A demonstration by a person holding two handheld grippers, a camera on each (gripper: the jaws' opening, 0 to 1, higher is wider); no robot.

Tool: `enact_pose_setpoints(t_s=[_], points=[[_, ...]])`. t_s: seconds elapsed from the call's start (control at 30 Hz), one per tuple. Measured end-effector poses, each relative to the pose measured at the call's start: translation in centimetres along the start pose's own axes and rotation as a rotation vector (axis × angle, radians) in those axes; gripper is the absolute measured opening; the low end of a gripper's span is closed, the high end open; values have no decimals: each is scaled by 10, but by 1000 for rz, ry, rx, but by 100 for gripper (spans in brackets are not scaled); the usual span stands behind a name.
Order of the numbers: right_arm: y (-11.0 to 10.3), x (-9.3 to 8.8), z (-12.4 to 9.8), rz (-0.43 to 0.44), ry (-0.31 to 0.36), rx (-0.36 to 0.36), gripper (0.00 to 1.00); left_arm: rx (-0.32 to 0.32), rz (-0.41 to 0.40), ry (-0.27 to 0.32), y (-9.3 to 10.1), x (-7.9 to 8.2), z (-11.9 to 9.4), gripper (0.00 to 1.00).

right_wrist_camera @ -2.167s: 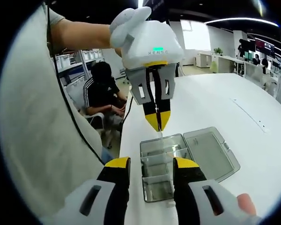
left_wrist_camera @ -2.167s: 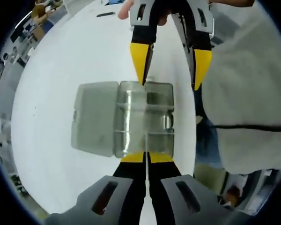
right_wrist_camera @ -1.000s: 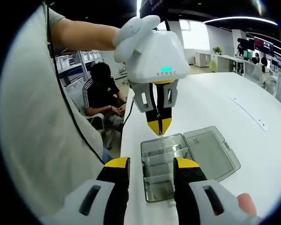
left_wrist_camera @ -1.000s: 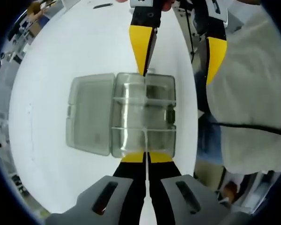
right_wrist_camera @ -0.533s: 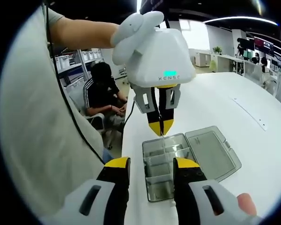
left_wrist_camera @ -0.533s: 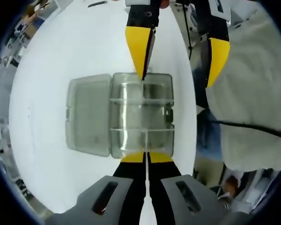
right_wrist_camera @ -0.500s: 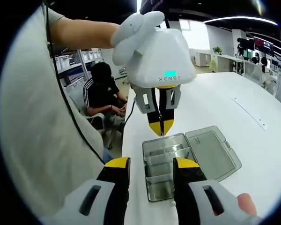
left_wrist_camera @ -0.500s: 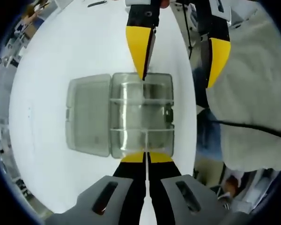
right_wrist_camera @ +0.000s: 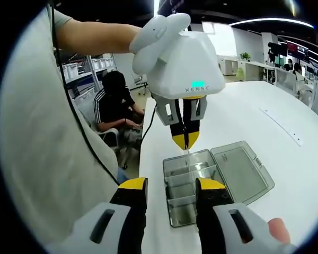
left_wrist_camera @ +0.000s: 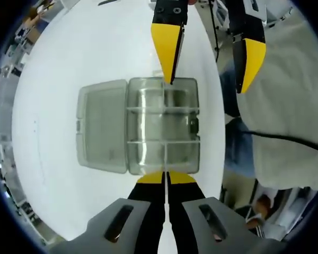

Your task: Insert the divider into the dual guide fixture by aligning both edges with the guide slots and pushing it downward to the bottom, including one-sided entry, uneven engagement, binding, and posture correction.

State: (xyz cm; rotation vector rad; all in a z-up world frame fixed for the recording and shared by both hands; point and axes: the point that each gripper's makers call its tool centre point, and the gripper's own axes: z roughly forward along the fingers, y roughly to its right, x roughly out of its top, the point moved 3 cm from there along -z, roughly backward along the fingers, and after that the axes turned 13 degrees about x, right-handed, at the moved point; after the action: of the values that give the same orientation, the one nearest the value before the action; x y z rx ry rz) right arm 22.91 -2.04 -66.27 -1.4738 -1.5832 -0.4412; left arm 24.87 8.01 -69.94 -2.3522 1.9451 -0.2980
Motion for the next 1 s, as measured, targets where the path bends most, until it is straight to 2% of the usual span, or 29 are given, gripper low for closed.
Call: enact_pose_setpoints(t_s=[1.0], points=[[-3,1,0,7,11,1,31,2,30,-48,-1,-2,4,0]])
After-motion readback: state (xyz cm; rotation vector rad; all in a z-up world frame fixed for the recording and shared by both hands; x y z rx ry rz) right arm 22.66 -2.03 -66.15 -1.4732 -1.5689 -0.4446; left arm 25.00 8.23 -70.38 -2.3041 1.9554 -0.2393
